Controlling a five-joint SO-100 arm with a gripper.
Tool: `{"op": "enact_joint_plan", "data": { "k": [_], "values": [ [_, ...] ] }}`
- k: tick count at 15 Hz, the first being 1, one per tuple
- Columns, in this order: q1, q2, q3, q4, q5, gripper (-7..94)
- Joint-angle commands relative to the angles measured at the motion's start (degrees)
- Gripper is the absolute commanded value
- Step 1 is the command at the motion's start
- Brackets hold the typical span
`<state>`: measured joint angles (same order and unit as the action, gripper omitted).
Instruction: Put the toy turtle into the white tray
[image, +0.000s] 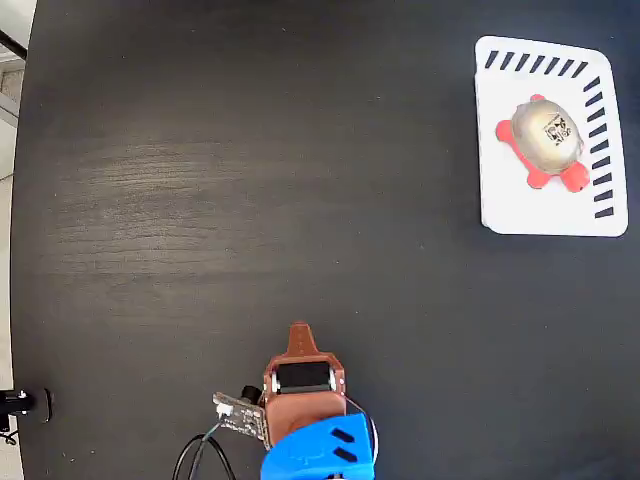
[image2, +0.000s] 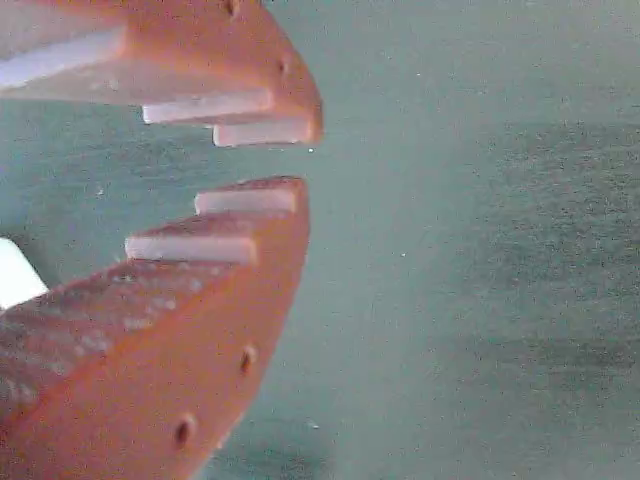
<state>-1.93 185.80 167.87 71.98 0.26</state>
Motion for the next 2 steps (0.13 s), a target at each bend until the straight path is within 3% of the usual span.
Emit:
{"op": "enact_joint_plan", "data": {
  "k": [1,2],
  "values": [
    [-1.05,0.62,-0.70,0.97,0.53,0],
    [-1.05,0.62,-0.70,0.97,0.53,0]
  ]
}}
